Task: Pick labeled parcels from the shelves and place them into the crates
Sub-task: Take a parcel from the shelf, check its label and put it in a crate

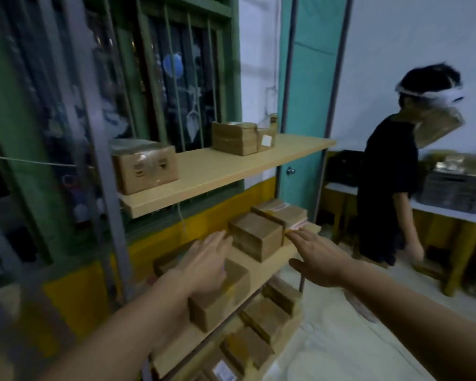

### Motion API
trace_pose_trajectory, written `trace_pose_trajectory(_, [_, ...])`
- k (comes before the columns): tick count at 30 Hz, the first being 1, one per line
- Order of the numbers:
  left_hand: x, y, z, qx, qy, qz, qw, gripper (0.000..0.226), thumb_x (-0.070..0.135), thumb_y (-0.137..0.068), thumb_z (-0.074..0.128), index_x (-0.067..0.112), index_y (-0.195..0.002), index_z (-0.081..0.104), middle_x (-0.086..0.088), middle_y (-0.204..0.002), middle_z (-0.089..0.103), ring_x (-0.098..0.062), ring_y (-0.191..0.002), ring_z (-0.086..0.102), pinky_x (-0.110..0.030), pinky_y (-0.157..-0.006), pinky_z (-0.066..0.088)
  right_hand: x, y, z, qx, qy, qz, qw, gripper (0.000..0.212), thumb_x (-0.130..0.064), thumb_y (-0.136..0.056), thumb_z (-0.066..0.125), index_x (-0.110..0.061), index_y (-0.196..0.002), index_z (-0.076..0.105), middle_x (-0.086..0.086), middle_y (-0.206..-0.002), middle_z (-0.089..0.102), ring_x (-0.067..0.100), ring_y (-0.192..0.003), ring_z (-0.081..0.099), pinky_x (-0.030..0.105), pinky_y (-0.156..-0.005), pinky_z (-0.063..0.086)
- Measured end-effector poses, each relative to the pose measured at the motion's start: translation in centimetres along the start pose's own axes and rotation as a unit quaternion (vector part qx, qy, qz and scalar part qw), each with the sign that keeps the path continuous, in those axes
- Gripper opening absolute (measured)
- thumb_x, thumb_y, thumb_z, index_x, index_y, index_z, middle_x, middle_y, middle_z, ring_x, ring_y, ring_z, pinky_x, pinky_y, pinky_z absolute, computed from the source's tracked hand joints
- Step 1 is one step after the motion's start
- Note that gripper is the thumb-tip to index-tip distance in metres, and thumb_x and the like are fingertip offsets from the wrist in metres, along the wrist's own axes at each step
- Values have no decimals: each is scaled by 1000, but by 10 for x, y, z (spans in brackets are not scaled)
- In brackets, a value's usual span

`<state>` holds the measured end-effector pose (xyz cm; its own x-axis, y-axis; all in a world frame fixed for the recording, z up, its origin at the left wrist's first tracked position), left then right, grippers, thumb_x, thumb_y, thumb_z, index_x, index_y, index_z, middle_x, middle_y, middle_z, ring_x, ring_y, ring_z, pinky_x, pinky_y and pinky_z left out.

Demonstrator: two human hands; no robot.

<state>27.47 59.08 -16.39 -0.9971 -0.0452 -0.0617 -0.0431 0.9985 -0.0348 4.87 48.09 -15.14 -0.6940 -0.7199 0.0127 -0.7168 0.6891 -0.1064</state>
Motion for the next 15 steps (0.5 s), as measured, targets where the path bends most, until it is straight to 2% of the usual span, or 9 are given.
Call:
trace_pose_trajectory(3, [-1, -69, 14, -15, -6, -8, 1000, 76, 27, -103, 43, 18, -162, -3, -4, -170, -10, -23, -157, -5, -48, -126, 10, 54, -42, 5, -17, 21, 20, 999, 74, -47, -100, 51, -22, -161, 16, 3, -168, 21, 24, -155, 17, 46, -124, 25])
trace_pose_trajectory(8, [8, -172, 35, -61, -22, -5, 998, 74, 25, -103, 44, 17, -162, 1, -5, -170, -7, -25, -157, -5, -52, -125, 11, 129, -108, 11, -18, 18, 40, 999, 73, -47, -100, 53, -21, -160, 21, 4, -166, 26, 23, -154, 21, 45, -123, 29])
trace_pose_trajectory(15, [-6, -286, 58, -64, -37, -61, 995, 79, 32, -101, 48, 19, -162, 1, -5, -170, -5, -25, -157, -3, -52, -125, 10, 198, -210, 50, -40, 20, -19, 999, 69, -44, -103, 49, -16, -159, 22, 9, -165, 27, 27, -151, 25, 45, -122, 29])
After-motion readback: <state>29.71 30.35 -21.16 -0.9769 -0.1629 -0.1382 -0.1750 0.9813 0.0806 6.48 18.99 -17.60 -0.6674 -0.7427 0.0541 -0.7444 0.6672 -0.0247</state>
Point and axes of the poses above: each hand's wrist, its own y-axis away from the middle knuckle, its own z-axis out of the palm, x = y × z, the point moved 4 cm from there along -y, towards the middle knuckle
